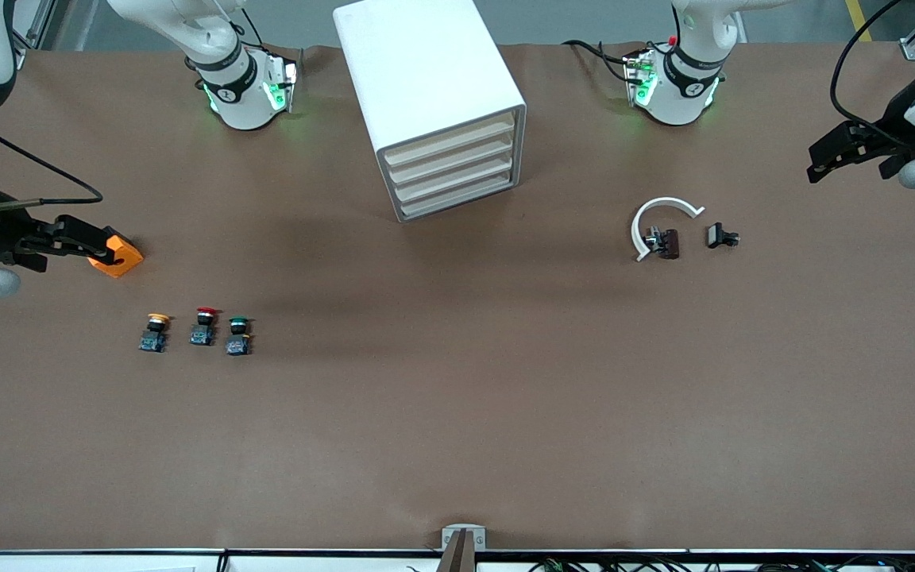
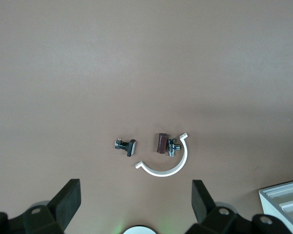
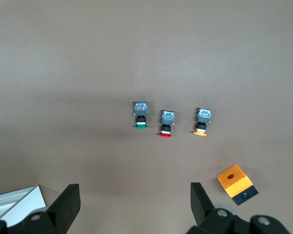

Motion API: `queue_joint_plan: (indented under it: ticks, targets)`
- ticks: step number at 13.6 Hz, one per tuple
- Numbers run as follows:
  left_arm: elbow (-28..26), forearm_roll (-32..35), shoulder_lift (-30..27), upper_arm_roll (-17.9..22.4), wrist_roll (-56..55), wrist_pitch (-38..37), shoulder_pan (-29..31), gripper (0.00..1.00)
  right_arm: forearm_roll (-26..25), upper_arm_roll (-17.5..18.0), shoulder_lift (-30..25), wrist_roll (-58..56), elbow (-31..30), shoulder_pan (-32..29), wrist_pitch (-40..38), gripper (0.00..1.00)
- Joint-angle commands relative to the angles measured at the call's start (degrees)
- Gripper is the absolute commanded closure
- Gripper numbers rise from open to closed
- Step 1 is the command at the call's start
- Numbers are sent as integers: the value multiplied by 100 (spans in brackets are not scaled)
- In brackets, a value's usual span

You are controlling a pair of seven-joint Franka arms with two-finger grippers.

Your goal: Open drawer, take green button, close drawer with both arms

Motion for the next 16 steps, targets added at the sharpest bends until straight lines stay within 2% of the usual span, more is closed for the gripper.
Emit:
queue_joint_plan:
  ticks: [1,16]
  targets:
    - [-40,-97,-75,-36,124,43,55,0,-50,7,-4,-28,76,-11,-41,0]
    - [-5,-88,-40,-54,115,52,46,0,-191,59,23,-19,129,59,-41,0]
